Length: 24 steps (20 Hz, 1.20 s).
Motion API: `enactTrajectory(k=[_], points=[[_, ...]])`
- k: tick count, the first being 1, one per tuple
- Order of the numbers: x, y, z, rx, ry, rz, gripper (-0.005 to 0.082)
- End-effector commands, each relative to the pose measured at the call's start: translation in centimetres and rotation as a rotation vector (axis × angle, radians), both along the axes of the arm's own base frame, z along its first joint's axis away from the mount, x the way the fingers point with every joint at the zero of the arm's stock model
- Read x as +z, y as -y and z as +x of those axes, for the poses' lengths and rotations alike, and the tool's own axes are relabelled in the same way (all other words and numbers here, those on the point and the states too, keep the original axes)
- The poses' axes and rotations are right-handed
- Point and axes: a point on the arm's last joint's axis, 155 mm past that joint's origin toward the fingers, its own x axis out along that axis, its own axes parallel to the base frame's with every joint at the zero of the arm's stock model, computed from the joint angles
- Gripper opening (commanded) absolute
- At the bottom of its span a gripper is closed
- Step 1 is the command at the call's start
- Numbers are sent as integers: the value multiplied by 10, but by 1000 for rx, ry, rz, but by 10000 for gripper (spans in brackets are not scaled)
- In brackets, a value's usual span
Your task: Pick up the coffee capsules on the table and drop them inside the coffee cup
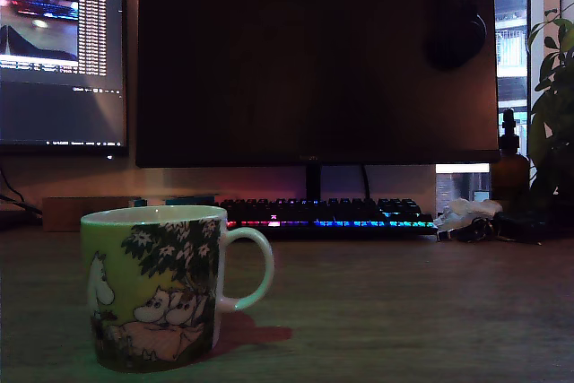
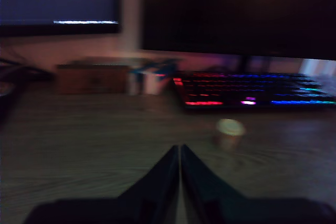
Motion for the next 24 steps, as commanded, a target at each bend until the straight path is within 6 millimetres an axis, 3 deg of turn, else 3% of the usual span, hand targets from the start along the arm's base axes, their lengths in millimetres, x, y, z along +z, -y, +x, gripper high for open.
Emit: enactTrajectory(k=[1, 14, 18, 21, 22, 23, 24], points=[[-5, 9, -2, -43, -9, -12, -19], [-9, 60, -12, -284, -29, 18, -19], [6, 63, -10, -294, 44, 32, -19], [1, 62, -10, -288, 23, 32, -9], [-1, 62, -9, -287, 16, 33, 17], [-2, 62, -9, -289, 16, 47, 117], [-3, 62, -7, -286, 17, 59, 280]])
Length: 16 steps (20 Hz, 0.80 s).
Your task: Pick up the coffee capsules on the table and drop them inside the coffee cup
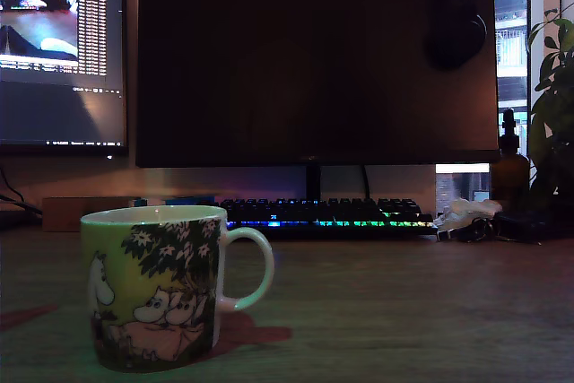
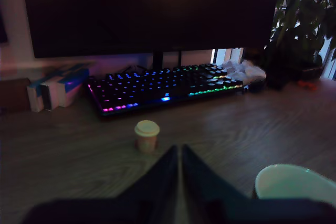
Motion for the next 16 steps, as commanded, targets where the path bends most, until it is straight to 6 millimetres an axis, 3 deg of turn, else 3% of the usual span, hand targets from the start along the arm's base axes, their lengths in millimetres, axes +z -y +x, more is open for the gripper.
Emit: enactTrajectory(k=[1, 2, 3, 16], points=[[-7, -1, 3, 12, -7, 22, 468], [-11, -3, 6, 27, -24, 25, 607], [-16, -4, 7, 30, -36, 39, 660], [-38, 8, 28, -14, -47, 124, 659]])
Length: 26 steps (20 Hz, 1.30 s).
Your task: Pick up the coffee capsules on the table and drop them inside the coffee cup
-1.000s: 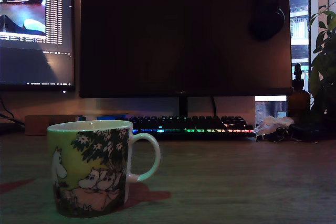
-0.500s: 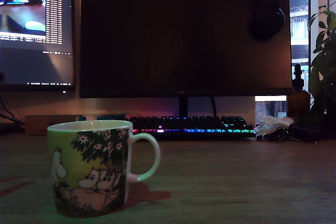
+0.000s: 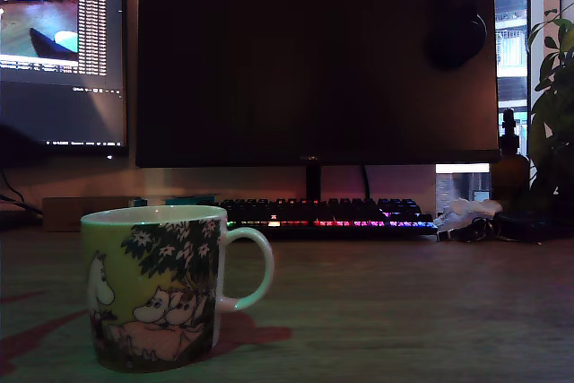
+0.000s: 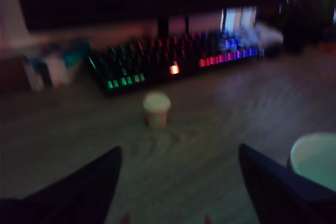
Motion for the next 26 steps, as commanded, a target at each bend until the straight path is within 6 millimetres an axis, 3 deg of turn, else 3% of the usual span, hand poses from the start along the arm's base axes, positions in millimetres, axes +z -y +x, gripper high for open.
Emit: enactTrajectory(k=[1, 11, 14, 26], points=[[-5, 1, 2, -8, 13, 26, 659], [-27, 13, 33, -49, -12, 72, 659], [-45, 20, 46, -78, -70, 92, 658], [-82, 41, 83, -122, -127, 108, 656]])
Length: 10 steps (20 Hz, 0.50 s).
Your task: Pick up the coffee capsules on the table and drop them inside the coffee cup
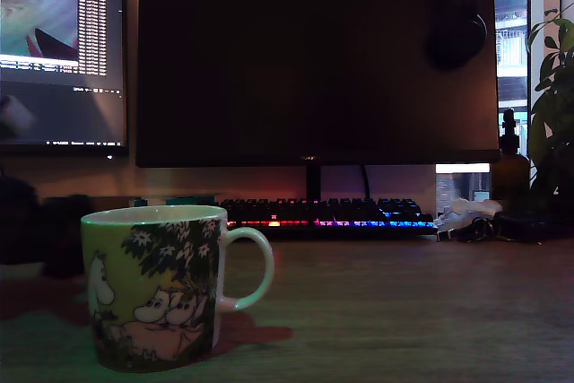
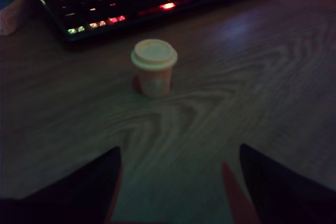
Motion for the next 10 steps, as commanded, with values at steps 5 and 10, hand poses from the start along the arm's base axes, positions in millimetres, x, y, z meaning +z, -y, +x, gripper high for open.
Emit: enactTrajectory(k=[5, 10], points=[[-11, 5, 14, -12, -2, 13, 656], [-1, 11, 32, -16, 36, 4, 656]])
